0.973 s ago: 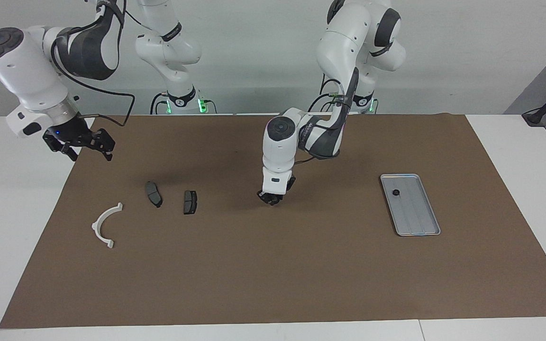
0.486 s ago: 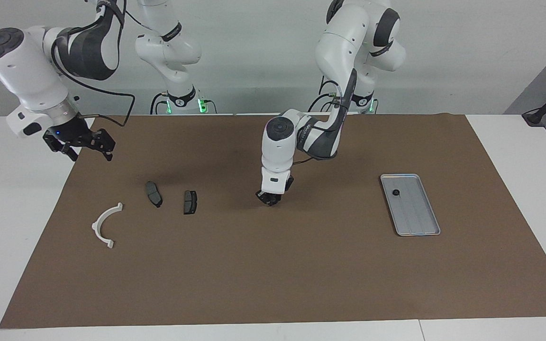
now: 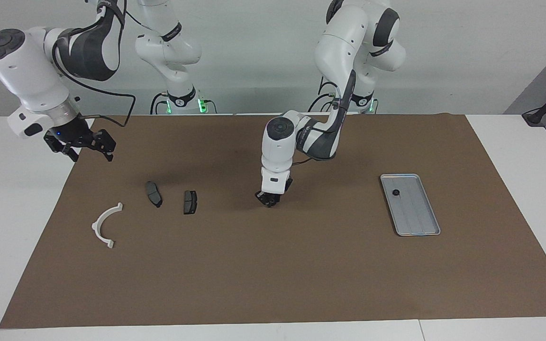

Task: Place bearing gear from tray to pile

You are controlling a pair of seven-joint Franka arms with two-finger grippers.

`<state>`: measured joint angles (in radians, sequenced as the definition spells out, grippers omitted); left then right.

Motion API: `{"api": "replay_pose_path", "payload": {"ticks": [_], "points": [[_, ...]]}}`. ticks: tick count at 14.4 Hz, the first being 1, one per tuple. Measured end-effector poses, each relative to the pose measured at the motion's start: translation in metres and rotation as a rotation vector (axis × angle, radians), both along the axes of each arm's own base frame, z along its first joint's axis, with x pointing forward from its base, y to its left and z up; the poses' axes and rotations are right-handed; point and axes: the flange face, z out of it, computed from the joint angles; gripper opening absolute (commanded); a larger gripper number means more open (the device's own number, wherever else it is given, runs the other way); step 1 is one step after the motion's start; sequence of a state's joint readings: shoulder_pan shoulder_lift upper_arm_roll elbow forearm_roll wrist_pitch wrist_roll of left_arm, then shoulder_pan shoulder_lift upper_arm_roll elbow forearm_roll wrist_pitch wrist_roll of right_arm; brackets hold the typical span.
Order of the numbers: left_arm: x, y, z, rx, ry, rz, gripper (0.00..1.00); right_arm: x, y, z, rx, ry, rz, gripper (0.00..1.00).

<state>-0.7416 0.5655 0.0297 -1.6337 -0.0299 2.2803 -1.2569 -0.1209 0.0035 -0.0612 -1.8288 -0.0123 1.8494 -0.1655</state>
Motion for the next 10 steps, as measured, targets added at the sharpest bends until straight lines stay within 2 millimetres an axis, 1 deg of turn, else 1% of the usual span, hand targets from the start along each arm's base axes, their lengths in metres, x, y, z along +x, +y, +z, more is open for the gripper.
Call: {"api": "replay_pose_path", "payload": {"ticks": [1,2,3,4,5,8,9,10], "points": [[-0.0003,0.0003,-0.0009,0.001,0.001,0.002,0.1,0.0004,0.0,-0.001,0.0,-0.001,0.0,1.0],[-0.0003,0.0004,-0.0008,0.001,0.001,0.003,0.17,0.0006,-0.0001,-0.0022,0.0,0.001,0.0,1.0],[-0.0003,0.0004,-0.0008,0.0,0.001,0.006,0.33,0.0008,-0.0001,-0.0035,0.0,0.003,0.0,1.0],[-0.0002,0.0005,-0.0008,0.0,0.002,0.014,0.53,0.0009,-0.0001,-0.0044,0.0,0.004,0.0,1.0],[-0.0001,0.0006,-0.0008,0.0,0.002,0.024,0.69,0.0009,-0.0001,-0.0049,0.001,0.005,0.0,1.0],[0.0028,0.0026,0.001,-0.001,-0.002,0.042,0.95,0.0008,-0.0001,-0.0056,0.001,0.006,0.0,1.0],[0.0055,0.0039,0.0037,-0.003,-0.006,0.048,1.0,0.0009,-0.0001,-0.0062,0.001,0.007,0.0,1.0],[0.0092,0.0065,0.0074,-0.003,-0.011,0.055,1.0,0.0013,-0.0001,-0.0069,0.001,0.006,0.0,1.0]]}}
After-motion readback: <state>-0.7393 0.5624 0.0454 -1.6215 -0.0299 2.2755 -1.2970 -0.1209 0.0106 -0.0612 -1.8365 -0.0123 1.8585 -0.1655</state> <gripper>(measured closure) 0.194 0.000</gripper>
